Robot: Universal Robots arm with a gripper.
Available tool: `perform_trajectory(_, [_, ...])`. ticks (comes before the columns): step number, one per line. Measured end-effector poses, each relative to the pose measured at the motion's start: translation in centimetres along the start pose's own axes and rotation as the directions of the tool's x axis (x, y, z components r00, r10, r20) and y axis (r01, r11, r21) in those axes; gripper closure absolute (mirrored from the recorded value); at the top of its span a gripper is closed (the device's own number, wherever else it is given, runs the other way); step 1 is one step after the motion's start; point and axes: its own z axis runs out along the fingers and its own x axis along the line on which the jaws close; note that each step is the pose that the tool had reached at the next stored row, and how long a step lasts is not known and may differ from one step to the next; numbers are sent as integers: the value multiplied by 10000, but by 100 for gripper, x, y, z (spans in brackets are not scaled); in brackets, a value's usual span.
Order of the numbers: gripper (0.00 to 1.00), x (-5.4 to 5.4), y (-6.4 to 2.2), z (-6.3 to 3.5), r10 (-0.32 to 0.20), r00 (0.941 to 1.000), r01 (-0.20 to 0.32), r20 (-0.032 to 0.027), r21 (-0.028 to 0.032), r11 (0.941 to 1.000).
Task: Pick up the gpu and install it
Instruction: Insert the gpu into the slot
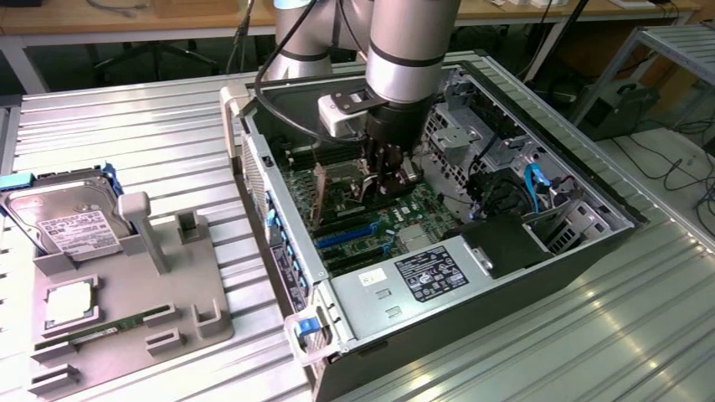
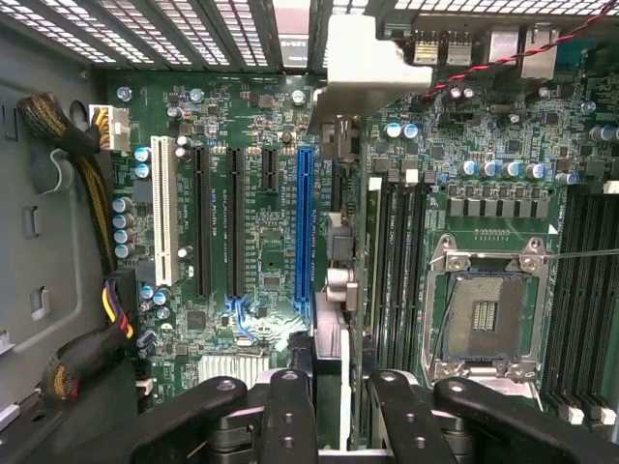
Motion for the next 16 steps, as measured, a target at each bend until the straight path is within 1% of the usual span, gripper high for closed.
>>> perform_trajectory(2, [73, -1, 33, 4, -1, 10000, 1, 2, 10, 10000])
perform_trajectory(4, [73, 1, 37, 23, -1, 10000, 1, 1, 11, 10000])
perform_trajectory(9, [73, 49, 41, 52, -1, 10000, 1, 0, 11, 10000])
perform_trajectory(16, [73, 51, 57, 76, -3, 10000, 3, -1, 10, 10000])
